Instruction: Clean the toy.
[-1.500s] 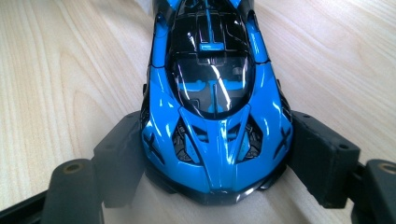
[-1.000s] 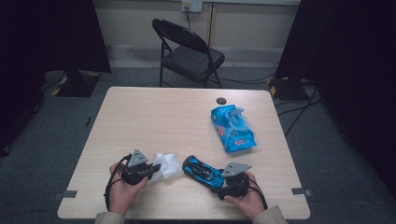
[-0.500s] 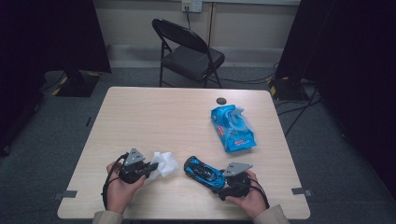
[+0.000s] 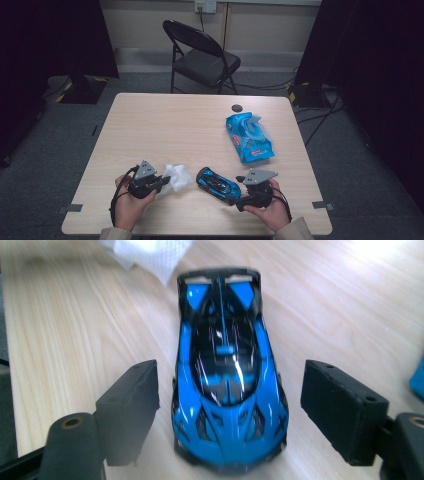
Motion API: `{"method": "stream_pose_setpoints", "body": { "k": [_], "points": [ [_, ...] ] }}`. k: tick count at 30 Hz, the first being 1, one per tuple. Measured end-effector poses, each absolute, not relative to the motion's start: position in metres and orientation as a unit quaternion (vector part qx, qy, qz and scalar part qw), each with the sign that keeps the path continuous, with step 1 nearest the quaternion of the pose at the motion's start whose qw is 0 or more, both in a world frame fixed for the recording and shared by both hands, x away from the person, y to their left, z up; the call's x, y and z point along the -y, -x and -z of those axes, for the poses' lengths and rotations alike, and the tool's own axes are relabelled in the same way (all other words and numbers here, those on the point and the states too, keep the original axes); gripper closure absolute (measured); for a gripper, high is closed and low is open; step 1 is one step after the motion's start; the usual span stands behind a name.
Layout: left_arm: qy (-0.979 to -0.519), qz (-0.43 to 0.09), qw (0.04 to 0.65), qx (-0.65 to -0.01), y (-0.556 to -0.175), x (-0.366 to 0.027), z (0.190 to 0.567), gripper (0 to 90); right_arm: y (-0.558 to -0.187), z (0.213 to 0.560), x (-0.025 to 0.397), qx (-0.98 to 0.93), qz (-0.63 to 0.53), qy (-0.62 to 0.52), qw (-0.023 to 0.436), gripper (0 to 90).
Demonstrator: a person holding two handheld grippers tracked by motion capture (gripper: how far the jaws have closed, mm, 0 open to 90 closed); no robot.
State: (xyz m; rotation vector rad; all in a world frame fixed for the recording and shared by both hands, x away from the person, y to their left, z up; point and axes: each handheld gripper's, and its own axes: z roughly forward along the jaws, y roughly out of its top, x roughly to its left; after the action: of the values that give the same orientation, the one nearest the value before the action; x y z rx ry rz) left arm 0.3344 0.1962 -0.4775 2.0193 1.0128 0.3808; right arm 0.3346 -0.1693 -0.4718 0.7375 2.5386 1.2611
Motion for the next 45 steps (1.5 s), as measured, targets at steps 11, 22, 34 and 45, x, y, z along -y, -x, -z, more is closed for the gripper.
{"method": "stream_pose_setpoints", "body": {
  "k": [11,22,34,45],
  "points": [
    [-0.818,-0.147,0.401,-0.385,-0.331,-0.187,0.482,84.5,-0.358,0.473,0.142,-0.865,-0.421,-0.251,0.107,32.8],
    [-0.832,-0.144,0.394,-0.364,-0.326,-0.172,0.483,84.4,-0.371,0.484,0.124,-0.873,-0.407,-0.254,0.084,38.2],
    [-0.844,-0.134,0.390,-0.341,-0.326,-0.150,0.486,82.6,-0.371,0.487,0.127,-0.867,-0.412,-0.270,0.073,39.2],
    [-0.858,-0.125,0.378,-0.325,-0.332,-0.120,0.495,79.6,-0.369,0.487,0.127,-0.864,-0.413,-0.278,0.074,39.3]
  ]
}}
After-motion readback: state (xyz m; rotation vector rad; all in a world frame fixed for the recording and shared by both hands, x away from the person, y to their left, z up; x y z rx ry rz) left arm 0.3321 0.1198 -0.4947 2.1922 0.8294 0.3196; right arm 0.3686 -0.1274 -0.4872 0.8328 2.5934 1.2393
